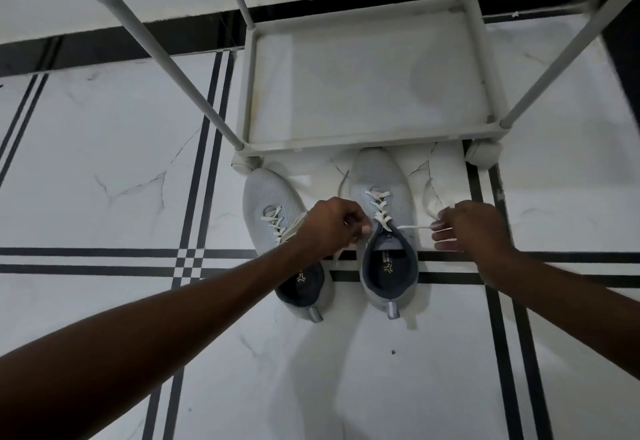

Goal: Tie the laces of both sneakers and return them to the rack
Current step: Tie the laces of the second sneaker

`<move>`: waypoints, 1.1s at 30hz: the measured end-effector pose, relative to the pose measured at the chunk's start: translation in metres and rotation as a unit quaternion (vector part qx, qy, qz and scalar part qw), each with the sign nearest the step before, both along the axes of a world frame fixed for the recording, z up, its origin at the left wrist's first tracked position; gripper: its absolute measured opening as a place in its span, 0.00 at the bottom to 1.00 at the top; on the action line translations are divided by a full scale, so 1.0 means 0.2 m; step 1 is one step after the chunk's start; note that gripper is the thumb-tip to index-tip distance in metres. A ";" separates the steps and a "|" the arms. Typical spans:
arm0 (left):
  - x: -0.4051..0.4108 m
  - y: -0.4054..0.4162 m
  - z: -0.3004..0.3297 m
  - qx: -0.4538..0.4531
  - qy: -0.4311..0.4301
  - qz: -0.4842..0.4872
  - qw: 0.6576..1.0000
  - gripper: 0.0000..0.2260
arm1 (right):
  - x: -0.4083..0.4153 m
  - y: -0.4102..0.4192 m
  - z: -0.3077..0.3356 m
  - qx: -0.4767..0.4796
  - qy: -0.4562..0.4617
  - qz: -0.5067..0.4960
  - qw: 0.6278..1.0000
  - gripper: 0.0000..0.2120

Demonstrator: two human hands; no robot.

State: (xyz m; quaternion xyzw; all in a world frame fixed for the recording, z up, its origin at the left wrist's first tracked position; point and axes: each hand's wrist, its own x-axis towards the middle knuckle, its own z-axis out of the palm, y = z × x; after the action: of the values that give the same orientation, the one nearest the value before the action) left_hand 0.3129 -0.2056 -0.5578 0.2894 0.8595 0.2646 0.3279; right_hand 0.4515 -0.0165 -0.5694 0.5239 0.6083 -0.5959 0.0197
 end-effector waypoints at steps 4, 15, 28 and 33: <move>0.00 0.04 0.00 -0.006 0.016 -0.024 1.000 0.04 | 0.09 -0.02 -0.04 0.376 0.011 0.220 0.900 0.26; 0.02 -0.05 -0.04 -0.031 0.207 -0.154 0.966 0.07 | -0.03 0.01 -0.04 0.334 0.100 0.388 0.853 0.10; 0.05 -0.11 0.02 -0.114 0.021 0.148 0.982 0.26 | 0.02 -0.06 0.05 0.250 -0.010 0.232 0.940 0.17; 0.01 0.08 0.00 -0.045 -0.217 0.309 0.925 0.13 | -0.10 -0.10 0.05 -0.150 -0.037 0.043 0.987 0.15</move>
State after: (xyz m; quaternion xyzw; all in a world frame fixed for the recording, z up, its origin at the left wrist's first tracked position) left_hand 0.3149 -0.1901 -0.5588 -0.0702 0.8250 0.3701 0.4213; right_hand 0.4312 -0.0360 -0.5600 0.5098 0.5330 -0.6593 0.1460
